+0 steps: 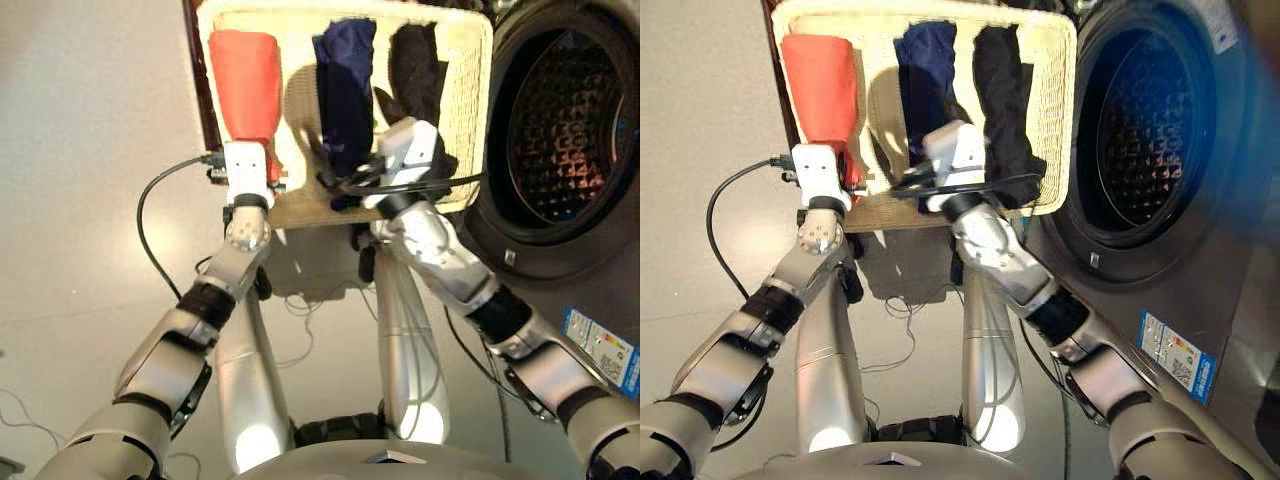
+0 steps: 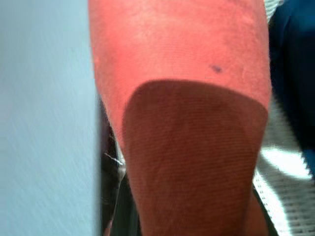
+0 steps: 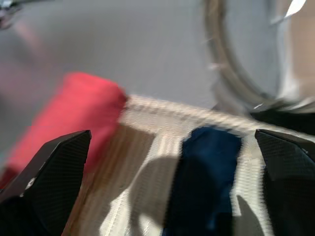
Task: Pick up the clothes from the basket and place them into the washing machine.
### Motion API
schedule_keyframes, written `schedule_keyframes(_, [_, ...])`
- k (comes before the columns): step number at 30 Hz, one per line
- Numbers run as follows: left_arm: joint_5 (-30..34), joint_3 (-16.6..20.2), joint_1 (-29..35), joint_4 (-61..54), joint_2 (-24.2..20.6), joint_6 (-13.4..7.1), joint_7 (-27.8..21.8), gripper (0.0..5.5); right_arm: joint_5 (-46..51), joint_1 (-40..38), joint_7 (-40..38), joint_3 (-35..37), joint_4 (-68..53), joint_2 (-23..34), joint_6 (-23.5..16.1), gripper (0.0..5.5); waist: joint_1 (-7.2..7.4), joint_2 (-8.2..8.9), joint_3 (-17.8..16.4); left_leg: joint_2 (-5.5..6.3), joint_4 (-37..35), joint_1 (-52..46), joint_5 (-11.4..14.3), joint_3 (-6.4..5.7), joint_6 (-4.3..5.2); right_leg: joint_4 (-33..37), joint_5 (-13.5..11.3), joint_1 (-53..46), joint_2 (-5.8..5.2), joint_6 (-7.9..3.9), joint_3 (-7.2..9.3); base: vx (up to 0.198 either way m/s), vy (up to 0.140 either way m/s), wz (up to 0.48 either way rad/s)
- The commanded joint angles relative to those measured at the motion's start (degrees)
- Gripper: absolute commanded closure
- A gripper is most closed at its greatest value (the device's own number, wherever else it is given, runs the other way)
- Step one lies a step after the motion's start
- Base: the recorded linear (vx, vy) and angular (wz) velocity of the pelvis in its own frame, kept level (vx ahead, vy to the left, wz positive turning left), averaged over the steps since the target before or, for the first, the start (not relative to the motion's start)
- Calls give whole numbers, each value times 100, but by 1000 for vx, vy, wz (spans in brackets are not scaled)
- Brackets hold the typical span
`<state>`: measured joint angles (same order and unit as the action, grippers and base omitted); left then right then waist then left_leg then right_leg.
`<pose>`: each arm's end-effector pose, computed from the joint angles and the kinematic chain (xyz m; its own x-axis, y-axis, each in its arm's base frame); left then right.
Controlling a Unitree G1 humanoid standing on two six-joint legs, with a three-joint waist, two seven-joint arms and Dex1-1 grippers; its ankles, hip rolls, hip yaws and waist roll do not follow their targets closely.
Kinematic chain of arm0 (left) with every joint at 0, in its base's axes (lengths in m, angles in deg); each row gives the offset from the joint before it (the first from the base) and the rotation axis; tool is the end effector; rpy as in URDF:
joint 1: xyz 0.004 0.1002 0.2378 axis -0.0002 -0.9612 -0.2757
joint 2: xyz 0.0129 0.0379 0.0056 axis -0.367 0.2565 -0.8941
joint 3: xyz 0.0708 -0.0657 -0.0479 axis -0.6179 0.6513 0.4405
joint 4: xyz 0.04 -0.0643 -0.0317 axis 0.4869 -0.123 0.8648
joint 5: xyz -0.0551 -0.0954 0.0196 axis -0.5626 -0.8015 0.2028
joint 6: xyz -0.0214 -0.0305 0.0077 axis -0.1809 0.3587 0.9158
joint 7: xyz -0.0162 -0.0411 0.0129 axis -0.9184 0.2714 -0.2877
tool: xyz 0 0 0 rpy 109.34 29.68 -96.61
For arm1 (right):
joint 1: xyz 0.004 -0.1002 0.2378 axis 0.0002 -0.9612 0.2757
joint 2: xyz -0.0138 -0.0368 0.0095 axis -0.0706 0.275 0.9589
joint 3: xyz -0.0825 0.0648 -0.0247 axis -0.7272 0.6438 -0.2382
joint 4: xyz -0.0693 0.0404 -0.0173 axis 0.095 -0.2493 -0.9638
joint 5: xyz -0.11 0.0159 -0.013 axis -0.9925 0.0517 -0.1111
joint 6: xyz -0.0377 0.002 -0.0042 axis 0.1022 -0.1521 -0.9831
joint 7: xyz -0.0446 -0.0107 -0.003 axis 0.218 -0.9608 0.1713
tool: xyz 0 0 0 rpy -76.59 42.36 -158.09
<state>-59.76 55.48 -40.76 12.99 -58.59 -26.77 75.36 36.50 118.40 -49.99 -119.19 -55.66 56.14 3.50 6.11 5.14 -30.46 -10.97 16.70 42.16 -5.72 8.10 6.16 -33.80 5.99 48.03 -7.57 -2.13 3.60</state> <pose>0.2935 0.1529 0.0931 0.9369 0.0266 0.3486 -0.1278 0.9542 0.2706 0.2688 -0.1049 0.1607 0.7463 0.4438 0.4961 -0.4550 0.8841 -0.1063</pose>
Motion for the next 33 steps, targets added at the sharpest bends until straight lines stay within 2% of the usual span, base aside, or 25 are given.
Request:
schedule_keyframes(1, [738,51,-41,-1256,-435,-407,-123,550,850,48,450,274,-823,180,-448,0,-74,-25,67,75,183,-572,559,87,102,1021,-459,-617,-176,-586,-250,51,9,73])
schedule_keyframes(6, [1108,-54,-227,-2043,-812,-501,-396,550,1470,-96,719,284,-818,410,-357,0,-177,-15,67,106,-189,-1311,451,101,91,1356,-481,-1373,-134,-588,-191,76,-13,38])
schedule_keyframes(9, [1564,-333,-92,-2699,-1291,-516,-637,550,2095,148,941,-5,-802,681,-213,0,-264,-18,67,115,-466,-1922,382,94,94,1490,-448,-1930,-81,-609,-148,65,-29,43])
schedule_keyframes(11, [1646,-414,-59,-2752,-1363,-541,-674,550,2176,202,986,-68,-831,722,-164,0,-276,-14,67,112,-508,-2019,352,100,88,1527,-476,-2020,-76,-605,-144,0,0,0])
schedule_keyframes(12, [1941,-666,178,-2968,-1657,-556,-825,550,2333,377,1078,-216,-831,808,-103,0,-316,-39,67,97,-551,-2262,350,82,94,1523,-437,-2250,-78,-619,-119,54,-17,63])
schedule_keyframes(13, [2017,-765,252,-3034,-1739,-575,-856,550,2397,443,1124,-325,-855,821,-89,0,-336,-49,67,89,-575,-2396,371,72,102,1501,-381,-2386,-71,-623,-108,56,-24,64])
schedule_keyframes(15, [2015,-852,316,-3064,-1794,-619,-876,550,2478,523,1174,-366,-884,837,-85,0,-349,-60,67,82,-608,-2452,342,79,103,1534,-402,-2448,-73,-616,-98,0,0,0])
schedule_keyframes(16, [2100,-1042,500,-3112,-1914,-639,-928,550,2632,802,1260,-596,-907,872,-28,0,-386,-84,67,79,-631,-2562,325,57,101,1543,-387,-2563,-73,-623,-84,0,0,0])
schedule_keyframes(20, [2065,-1312,736,-3105,-2102,-695,-953,550,2783,1512,1345,-1042,-1059,1053,6,0,-421,-104,67,86,-647,-2686,306,38,94,1523,-386,-2648,-82,-628,-86,0,0,0])
schedule_keyframes(28, [2126,-1483,873,-3213,-2366,-743,-893,550,3036,2504,1524,-1598,-1245,1114,-76,0,-461,-132,73,88,-563,-2653,316,62,88,1460,-377,-2602,-85,-636,-144,0,0,0])
schedule_keyframes(33, [2218,-1593,1009,-3298,-2421,-765,-862,550,3051,2712,1544,-1761,-1118,996,-54,0,-468,-181,68,103,-480,-2585,322,44,95,1424,-363,-2563,-115,-622,-160,0,0,0])
